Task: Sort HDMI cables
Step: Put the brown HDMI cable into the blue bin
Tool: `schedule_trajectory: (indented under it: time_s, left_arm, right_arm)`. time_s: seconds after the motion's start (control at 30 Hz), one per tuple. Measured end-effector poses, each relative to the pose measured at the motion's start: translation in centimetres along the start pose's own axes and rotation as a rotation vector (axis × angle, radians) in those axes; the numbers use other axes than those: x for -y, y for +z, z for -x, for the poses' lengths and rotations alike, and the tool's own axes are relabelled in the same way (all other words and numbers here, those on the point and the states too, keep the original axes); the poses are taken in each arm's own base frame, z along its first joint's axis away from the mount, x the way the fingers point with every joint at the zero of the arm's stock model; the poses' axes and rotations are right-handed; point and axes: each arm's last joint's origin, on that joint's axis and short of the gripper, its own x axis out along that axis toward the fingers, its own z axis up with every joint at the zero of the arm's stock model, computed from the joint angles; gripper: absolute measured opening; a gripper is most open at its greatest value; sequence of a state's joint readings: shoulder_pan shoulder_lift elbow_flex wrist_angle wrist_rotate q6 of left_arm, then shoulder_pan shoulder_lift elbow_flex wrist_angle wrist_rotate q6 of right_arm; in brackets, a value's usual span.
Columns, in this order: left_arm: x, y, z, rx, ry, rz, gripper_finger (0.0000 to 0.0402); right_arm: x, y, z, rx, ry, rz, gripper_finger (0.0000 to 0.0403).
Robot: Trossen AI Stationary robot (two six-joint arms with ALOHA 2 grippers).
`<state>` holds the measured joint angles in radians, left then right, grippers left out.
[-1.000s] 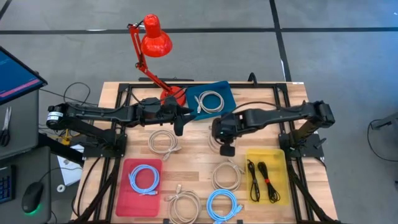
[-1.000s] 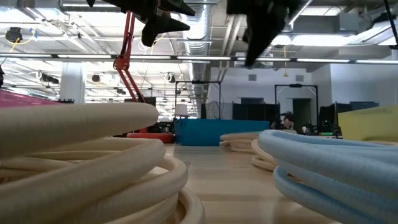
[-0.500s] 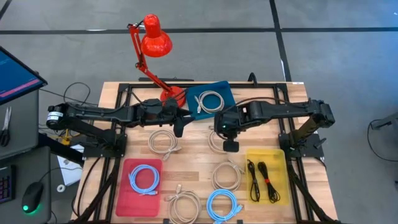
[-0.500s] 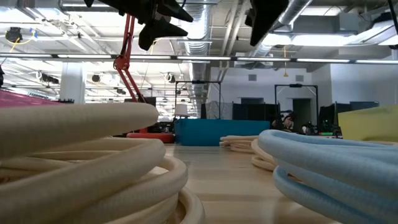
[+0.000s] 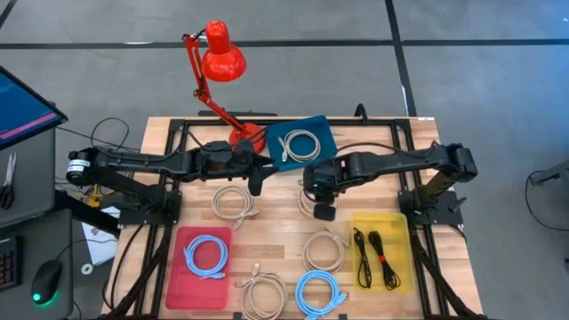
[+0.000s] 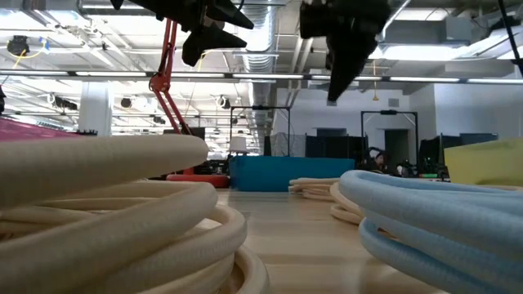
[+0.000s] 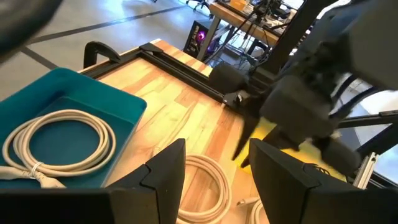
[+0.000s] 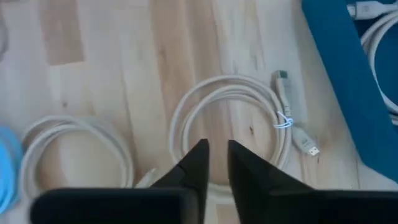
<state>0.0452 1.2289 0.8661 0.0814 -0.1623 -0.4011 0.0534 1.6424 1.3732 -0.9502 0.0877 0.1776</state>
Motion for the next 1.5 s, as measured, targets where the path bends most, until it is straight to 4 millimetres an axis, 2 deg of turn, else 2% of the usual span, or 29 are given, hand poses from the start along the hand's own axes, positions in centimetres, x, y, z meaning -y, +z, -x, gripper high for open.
schedule_trajectory:
  time_s: [0.3,0.47,0.7,1.0,1.5]
  left_arm:
    - [0.0,0.0,0.0,0.0,0.001,0.0,0.0176]
    - [0.0,0.0,0.0,0.001,0.001,0.0,0.0176]
    - [0.0,0.0,0.0,0.0,0.001,0.0,0.0176]
    - [0.0,0.0,0.0,0.0,0.001,0.0,0.0176]
    - [0.0,0.0,0.0,0.0,0.001,0.0,0.0176]
  right_arm:
    - [0.2,-1.6,-2.6,-0.046,0.002,-0.009,0.0197]
    - [-0.1,-2.5,-3.8,-0.057,0.008,0.003,0.0245]
    - [-0.3,-3.3,-5.3,-0.038,0.063,-0.004,0.0238]
    - [-0.4,-4.1,-6.3,-0.048,0.135,-0.028,0.0224]
    - [-0.3,-5.6,-8.2,-0.032,0.14,-0.053,0.0224]
